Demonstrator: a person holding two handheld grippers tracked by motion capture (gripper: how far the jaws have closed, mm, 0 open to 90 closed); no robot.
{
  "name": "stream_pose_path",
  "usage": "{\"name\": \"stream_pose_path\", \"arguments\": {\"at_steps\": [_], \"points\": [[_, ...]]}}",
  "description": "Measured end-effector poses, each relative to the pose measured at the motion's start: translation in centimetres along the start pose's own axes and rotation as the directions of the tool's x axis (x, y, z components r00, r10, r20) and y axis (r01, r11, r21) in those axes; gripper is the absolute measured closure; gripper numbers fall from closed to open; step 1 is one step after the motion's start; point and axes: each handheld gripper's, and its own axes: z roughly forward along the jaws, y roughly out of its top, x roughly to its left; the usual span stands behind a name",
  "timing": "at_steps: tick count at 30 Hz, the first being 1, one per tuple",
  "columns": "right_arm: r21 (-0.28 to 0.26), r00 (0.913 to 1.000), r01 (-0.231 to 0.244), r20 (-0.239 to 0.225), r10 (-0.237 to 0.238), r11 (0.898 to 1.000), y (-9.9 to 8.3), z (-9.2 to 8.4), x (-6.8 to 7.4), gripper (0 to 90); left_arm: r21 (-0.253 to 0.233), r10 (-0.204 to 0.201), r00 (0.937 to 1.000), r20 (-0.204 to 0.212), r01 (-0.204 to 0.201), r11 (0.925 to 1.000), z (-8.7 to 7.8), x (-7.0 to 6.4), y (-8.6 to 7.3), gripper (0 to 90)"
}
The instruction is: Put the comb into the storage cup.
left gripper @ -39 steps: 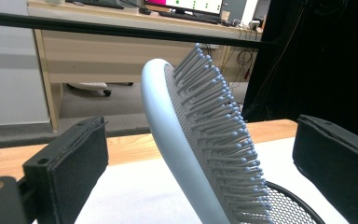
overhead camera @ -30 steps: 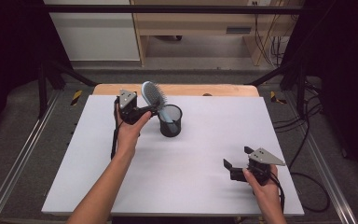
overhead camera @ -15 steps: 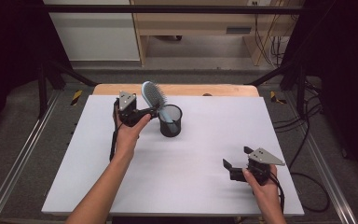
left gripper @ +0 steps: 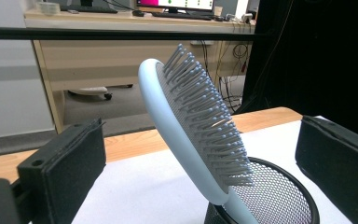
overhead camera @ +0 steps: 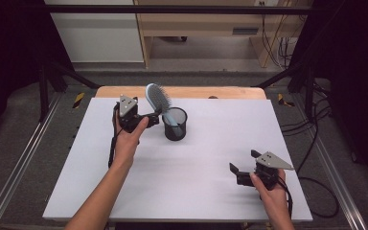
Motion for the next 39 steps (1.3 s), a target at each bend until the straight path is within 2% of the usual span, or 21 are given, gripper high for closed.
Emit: {"name": "stream_pose_path", "arguments": {"at_steps": [18, 27, 33, 39], "points": [[0.001, 1.0000, 0.004, -0.002, -0.004, 1.000, 0.0, 0.0, 0.1, 3.6, -0.023, 0.023, 0.9997, 0.014, -0.022, 0.9995, -1.8, -0.3, 1.2, 1.8], [0.001, 0.9999, 0.013, 0.003, -0.013, 1.000, 0.0, -0.1, 0.1, 3.7, -0.044, 0.004, 0.9994, 0.034, -0.003, 0.9990, -3.0, -0.2, 1.4, 1.8], [0.004, 0.9998, 0.017, 0.005, -0.017, 1.000, 0.0, -0.1, 0.2, 3.6, -0.065, -0.009, 0.9996, 0.028, 0.011, 0.9979, -4.6, 0.5, 1.1, 1.5], [0.003, 0.9992, 0.040, 0.007, -0.040, 0.999, 0.1, -0.2, 0.3, 3.6, -0.077, -0.015, 0.9998, 0.014, 0.016, 0.9969, -6.5, 1.9, 1.0, 1.6]]}}
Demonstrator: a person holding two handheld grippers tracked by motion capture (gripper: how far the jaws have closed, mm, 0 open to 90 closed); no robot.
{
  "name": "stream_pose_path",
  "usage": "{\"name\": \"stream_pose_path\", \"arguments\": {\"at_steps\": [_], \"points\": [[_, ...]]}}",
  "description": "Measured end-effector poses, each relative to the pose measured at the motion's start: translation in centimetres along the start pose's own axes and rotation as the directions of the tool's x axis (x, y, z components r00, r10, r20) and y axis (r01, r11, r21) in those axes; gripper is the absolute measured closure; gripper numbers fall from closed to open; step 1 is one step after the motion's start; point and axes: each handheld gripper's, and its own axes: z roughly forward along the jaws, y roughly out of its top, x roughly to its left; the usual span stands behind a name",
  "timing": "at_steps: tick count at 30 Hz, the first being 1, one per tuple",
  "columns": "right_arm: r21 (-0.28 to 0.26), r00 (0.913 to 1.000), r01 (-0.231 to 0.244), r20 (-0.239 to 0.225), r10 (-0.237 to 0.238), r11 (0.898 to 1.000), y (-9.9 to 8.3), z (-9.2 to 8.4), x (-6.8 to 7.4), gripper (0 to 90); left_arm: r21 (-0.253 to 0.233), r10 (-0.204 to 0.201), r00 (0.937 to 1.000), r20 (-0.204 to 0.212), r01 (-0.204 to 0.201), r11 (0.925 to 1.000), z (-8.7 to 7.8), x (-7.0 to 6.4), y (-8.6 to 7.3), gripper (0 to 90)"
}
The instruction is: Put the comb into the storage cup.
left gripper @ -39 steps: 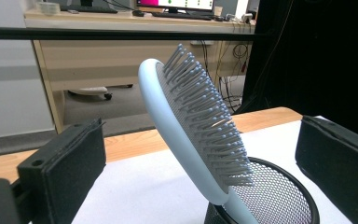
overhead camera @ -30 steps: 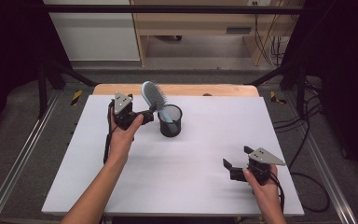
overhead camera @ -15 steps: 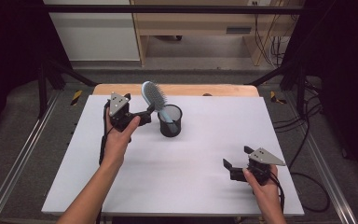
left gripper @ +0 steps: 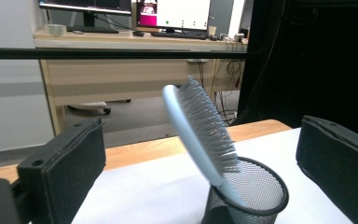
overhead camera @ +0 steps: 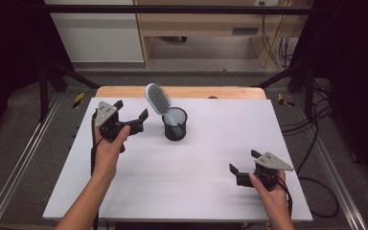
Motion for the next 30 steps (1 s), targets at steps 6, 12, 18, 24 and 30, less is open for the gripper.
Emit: {"name": "stream_pose_path", "arguments": {"at_steps": [6, 12, 18, 24, 30], "points": [[0.006, 0.9996, 0.026, -0.011, -0.026, 1.000, 0.0, 0.0, 0.5, 3.7, 0.005, 0.020, 0.9995, -0.027, -0.019, 0.9998, -2.6, 1.8, -0.1, 1.5], [-0.006, 0.9993, 0.037, -0.008, -0.038, 0.999, 0.2, -0.2, 0.7, 3.6, -0.004, 0.006, 0.9988, -0.049, -0.006, 1.0000, -5.6, 3.7, -0.2, 1.5], [-0.051, 0.9993, 0.032, -0.018, -0.033, 0.998, 0.3, -0.4, 0.7, 3.3, -0.022, 0.000, 0.9983, -0.059, -0.001, 0.9998, -8.3, 5.1, -0.5, 1.6], [-0.070, 0.9993, 0.036, -0.008, -0.036, 0.997, 0.3, -0.4, 0.7, 3.3, -0.026, -0.015, 0.9968, -0.078, 0.013, 0.9996, -10.1, 6.3, -1.5, 1.6], [-0.091, 0.9990, 0.045, 0.009, -0.045, 0.995, 0.3, -0.5, 0.6, 3.3, -0.032, -0.028, 0.9966, -0.078, 0.025, 0.9992, -11.2, 7.0, -2.6, 1.7]]}}
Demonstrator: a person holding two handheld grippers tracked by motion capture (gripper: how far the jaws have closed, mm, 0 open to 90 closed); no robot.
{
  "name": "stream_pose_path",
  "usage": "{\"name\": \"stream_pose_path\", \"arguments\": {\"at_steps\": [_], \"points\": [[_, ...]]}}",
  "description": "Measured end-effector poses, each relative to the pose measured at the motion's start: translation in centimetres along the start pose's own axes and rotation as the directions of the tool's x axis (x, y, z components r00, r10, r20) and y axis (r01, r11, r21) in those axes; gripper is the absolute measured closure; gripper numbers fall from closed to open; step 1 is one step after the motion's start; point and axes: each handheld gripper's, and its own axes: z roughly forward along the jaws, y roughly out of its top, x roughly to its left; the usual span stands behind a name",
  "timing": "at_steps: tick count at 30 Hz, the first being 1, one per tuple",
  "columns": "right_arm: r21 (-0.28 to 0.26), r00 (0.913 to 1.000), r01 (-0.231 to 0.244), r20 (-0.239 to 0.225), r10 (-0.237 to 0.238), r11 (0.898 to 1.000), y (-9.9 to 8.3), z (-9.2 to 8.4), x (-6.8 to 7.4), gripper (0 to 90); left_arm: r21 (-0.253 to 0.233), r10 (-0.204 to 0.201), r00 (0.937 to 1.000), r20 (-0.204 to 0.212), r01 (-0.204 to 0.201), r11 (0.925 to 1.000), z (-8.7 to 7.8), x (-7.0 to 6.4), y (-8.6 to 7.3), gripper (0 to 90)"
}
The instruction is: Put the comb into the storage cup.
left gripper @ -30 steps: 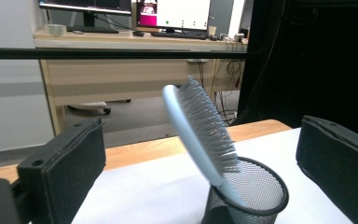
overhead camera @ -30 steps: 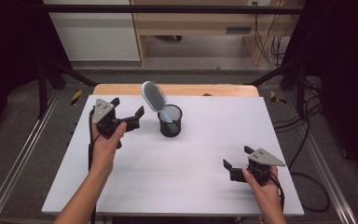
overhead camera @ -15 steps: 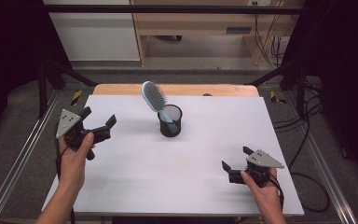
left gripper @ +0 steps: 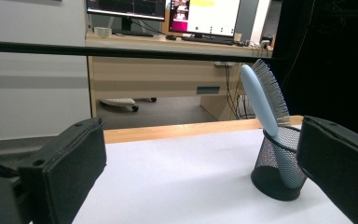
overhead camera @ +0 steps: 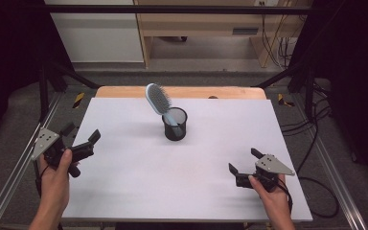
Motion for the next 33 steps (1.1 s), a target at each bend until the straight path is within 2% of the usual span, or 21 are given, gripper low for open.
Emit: {"name": "stream_pose_path", "arguments": {"at_steps": [7, 14, 18, 22, 28, 33], "points": [[-0.022, 0.9997, 0.004, 0.024, -0.004, 1.000, -0.1, -0.2, -0.5, 3.4, -0.046, -0.027, 0.9994, -0.021, 0.026, 0.9986, -1.1, 0.9, -1.3, 2.1], [-0.031, 0.9990, 0.021, 0.041, -0.020, 0.999, -0.3, -0.4, -0.7, 3.4, -0.036, -0.034, 0.9986, -0.042, 0.032, 0.9988, -1.8, 1.7, -3.0, 2.0], [-0.033, 0.9987, 0.025, 0.045, -0.024, 0.999, -0.3, -0.4, -0.7, 3.6, -0.028, -0.016, 0.9991, -0.039, 0.015, 0.9995, -1.9, 1.7, -3.8, 1.9], [-0.043, 0.9978, 0.044, 0.052, -0.042, 0.998, -0.4, -0.5, -0.9, 3.7, -0.027, 0.010, 0.9985, -0.054, -0.011, 0.9996, -2.0, 1.4, -4.5, 2.0], [-0.053, 0.9967, 0.065, 0.051, -0.062, 0.996, -0.5, -0.5, -1.0, 3.7, -0.022, 0.011, 0.9988, -0.047, -0.012, 0.9997, -2.0, 1.1, -5.2, 2.0], [-0.053, 0.9972, 0.062, 0.045, -0.059, 0.997, -0.5, -0.5, -0.9, 3.7, -0.012, 0.006, 1.0000, -0.006, -0.006, 0.9999, -1.8, 0.7, -5.7, 2.0]]}}
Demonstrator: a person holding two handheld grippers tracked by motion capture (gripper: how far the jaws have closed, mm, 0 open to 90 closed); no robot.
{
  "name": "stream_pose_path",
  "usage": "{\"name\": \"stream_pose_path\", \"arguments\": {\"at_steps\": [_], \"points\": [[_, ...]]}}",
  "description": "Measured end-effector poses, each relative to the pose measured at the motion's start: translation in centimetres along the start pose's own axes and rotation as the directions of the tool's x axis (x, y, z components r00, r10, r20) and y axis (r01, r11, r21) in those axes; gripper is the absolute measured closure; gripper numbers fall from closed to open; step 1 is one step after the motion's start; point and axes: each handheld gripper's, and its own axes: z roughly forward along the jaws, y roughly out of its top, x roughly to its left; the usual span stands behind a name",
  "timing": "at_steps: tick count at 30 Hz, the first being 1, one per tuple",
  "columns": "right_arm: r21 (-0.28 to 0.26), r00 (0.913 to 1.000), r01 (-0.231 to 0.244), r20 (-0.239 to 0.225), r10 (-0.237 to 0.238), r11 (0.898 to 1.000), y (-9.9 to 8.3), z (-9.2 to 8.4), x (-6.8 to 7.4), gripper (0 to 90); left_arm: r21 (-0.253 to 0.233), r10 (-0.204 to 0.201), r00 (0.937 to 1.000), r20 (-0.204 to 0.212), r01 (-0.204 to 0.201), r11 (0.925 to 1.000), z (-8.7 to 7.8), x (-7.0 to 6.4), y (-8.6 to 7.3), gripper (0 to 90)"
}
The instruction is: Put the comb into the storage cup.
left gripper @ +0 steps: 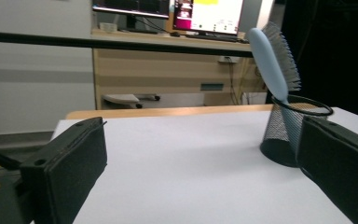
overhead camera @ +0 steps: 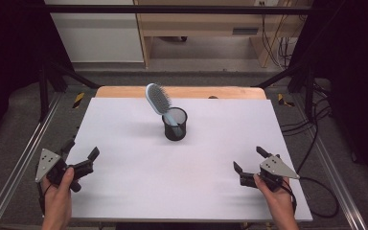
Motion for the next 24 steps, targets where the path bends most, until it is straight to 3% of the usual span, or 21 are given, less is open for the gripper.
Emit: {"name": "stream_pose_path", "arguments": {"at_steps": [9, 24], "points": [[0.000, 0.9999, 0.006, -0.013, -0.006, 1.000, -0.1, 0.0, 0.0, 3.7, 0.003, 0.014, 0.9989, 0.045, -0.014, 0.9999, 0.2, -0.9, -0.3, 2.0], [-0.008, 0.9994, -0.026, -0.023, 0.026, 1.000, -0.2, 0.0, -0.1, 3.5, 0.027, 0.027, 0.9941, 0.105, -0.030, 0.9992, 0.5, -2.5, -1.1, 1.9]]}}
